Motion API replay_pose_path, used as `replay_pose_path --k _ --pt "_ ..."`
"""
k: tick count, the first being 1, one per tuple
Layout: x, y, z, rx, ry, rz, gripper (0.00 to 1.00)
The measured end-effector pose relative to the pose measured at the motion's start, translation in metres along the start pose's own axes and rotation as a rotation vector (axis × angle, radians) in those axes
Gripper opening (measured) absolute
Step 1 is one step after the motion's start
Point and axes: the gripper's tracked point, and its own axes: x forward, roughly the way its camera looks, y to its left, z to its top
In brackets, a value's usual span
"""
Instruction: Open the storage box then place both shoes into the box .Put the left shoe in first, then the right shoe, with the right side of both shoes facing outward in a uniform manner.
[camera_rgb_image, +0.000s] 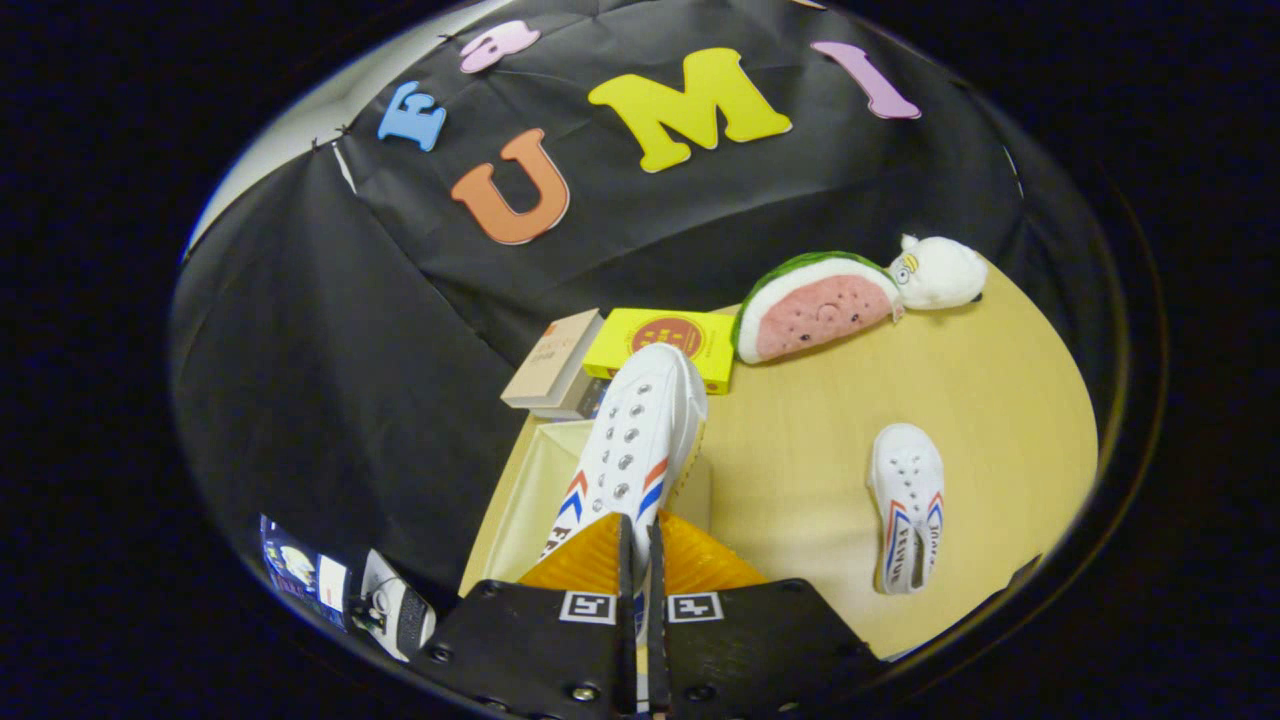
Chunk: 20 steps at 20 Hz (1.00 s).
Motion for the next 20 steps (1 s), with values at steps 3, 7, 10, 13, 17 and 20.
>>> replay_pose_path --k 3,7,10,13,17,20 --pt "0.026 0.037 -0.013 -0.006 -0.011 0.035 0.04" --pt "0.067 0.066 -0.033 -0.011 -0.04 0.022 0.04" --pt "0.091 0.07 -0.053 -0.012 -0.039 -0.018 0.04" --pt "0.115 0.073 -0.071 0.006 -0.016 -0.021 0.04" --pt "0.137 0.073 -0.089 0.002 0.014 -0.041 0.04" --pt "0.155 0.072 -0.104 0.022 0.065 -0.066 0.04"
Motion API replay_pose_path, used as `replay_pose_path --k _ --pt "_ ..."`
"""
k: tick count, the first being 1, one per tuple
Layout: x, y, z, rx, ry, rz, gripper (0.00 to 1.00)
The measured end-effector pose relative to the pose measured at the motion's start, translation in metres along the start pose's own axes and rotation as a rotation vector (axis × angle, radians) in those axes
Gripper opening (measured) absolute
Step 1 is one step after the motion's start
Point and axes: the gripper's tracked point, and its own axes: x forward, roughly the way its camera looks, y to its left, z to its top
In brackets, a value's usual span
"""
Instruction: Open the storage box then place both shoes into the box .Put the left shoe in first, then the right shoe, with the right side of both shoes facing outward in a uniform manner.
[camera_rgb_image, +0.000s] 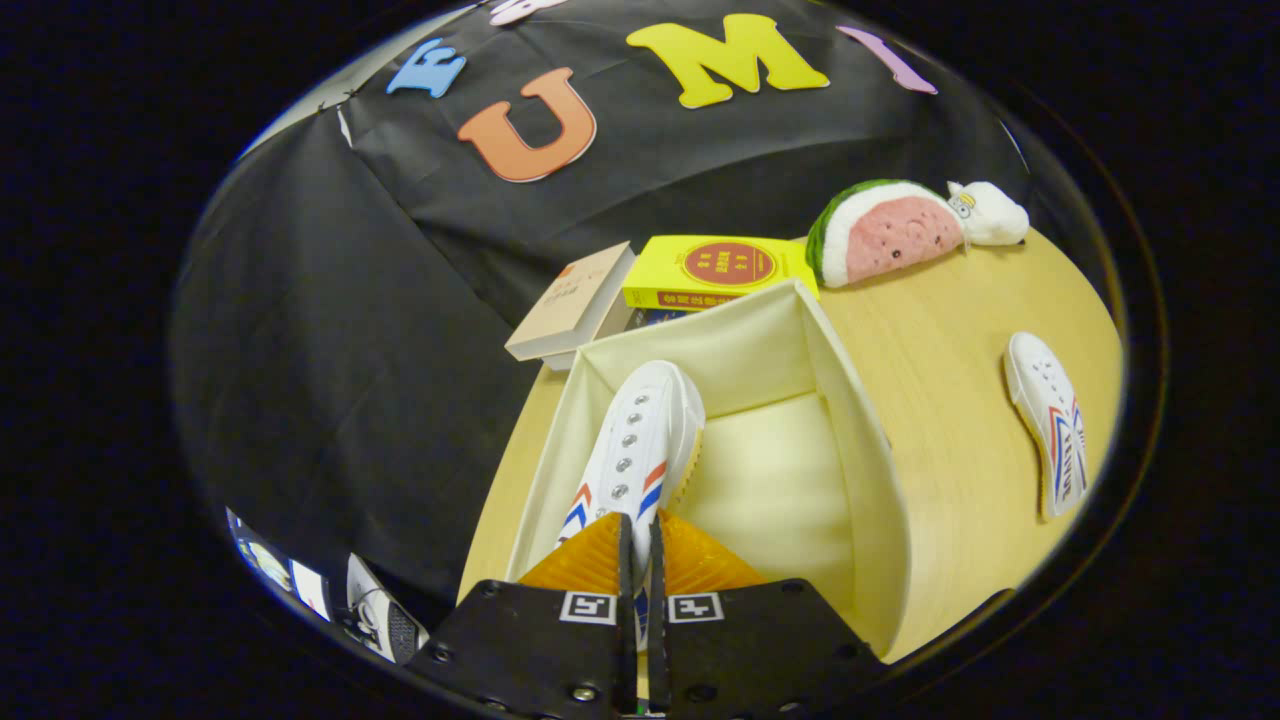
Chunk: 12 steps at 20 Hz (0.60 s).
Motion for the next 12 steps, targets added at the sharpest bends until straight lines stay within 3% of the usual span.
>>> replay_pose_path --k 7,12 --pt "0.03 -0.011 -0.01 0.084 0.092 -0.014 0.04" --pt "0.041 -0.029 -0.017 0.016 0.137 -0.111 0.04"
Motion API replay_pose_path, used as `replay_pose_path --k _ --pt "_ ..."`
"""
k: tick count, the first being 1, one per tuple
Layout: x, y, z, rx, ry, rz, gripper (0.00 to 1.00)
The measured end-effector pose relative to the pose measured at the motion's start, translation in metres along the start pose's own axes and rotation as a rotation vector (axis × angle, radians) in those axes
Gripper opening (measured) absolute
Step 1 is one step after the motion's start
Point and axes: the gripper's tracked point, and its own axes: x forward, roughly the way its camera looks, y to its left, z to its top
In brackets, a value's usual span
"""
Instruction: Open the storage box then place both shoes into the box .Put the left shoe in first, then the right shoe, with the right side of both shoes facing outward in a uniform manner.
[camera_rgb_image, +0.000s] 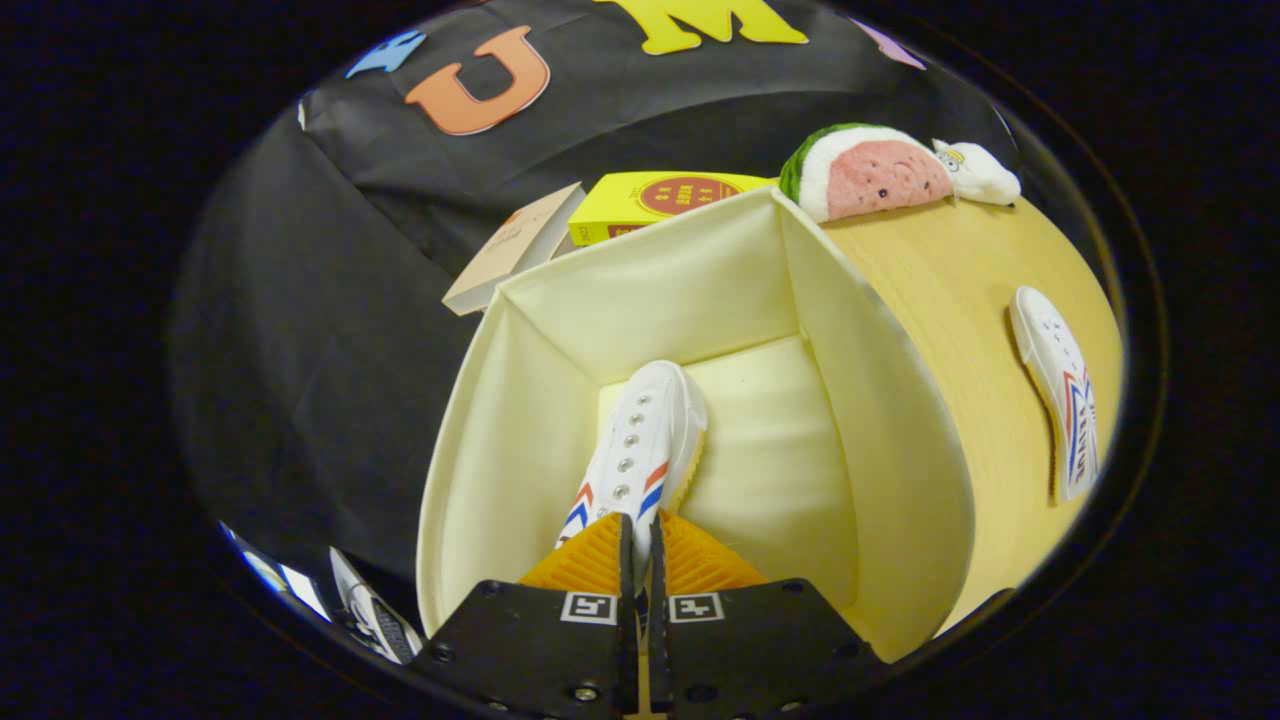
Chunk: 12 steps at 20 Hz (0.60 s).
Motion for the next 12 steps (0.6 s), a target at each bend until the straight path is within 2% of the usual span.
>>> replay_pose_path --k 3,4,7,9,10,12 --pt "0.002 0.004 -0.003 -0.016 0.019 0.019 0.04" --pt "0.0 0.005 -0.003 -0.026 0.03 0.023 0.09" --pt "-0.001 0.006 -0.008 -0.06 0.064 0.049 0.09" --pt "-0.002 0.016 -0.009 -0.066 0.087 0.095 0.16" --pt "-0.007 0.015 -0.007 -0.062 0.091 0.104 0.29" --pt "-0.016 0.011 -0.005 -0.05 0.108 0.112 0.42"
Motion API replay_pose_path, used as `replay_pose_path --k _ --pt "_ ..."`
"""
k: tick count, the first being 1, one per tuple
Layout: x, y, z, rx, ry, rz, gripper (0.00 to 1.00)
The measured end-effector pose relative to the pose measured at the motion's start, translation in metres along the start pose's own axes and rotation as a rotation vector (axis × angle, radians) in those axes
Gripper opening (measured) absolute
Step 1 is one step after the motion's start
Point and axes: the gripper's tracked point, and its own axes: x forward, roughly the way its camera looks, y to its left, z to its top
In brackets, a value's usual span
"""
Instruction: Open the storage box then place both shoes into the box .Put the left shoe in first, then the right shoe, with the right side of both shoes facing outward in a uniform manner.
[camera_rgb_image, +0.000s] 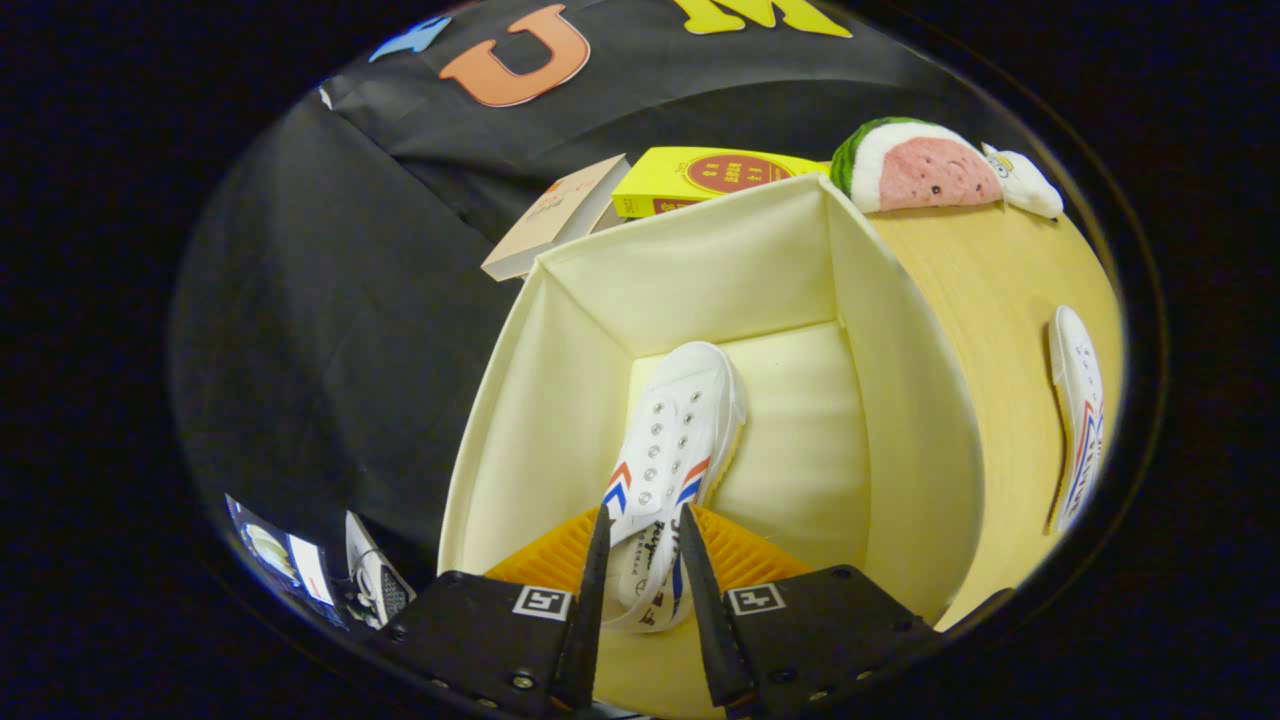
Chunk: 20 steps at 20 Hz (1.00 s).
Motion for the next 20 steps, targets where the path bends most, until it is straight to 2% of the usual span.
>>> replay_pose_path --k 4,5,6,8,11,14,20 --pt "-0.034 0.008 0.01 -0.051 -0.031 0.076 0.67" --pt "-0.045 0.008 0.014 -0.077 -0.062 0.076 0.71" --pt "-0.056 0.009 0.017 -0.091 -0.09 0.075 0.83" --pt "-0.076 0.0 0.02 -0.115 -0.132 0.038 0.94" --pt "-0.11 -0.006 0.018 -0.134 -0.159 0.064 0.94" --pt "-0.139 -0.032 0.017 -0.143 -0.168 0.066 0.95" --pt "-0.166 -0.13 0.02 -0.074 -0.17 -0.035 0.95"
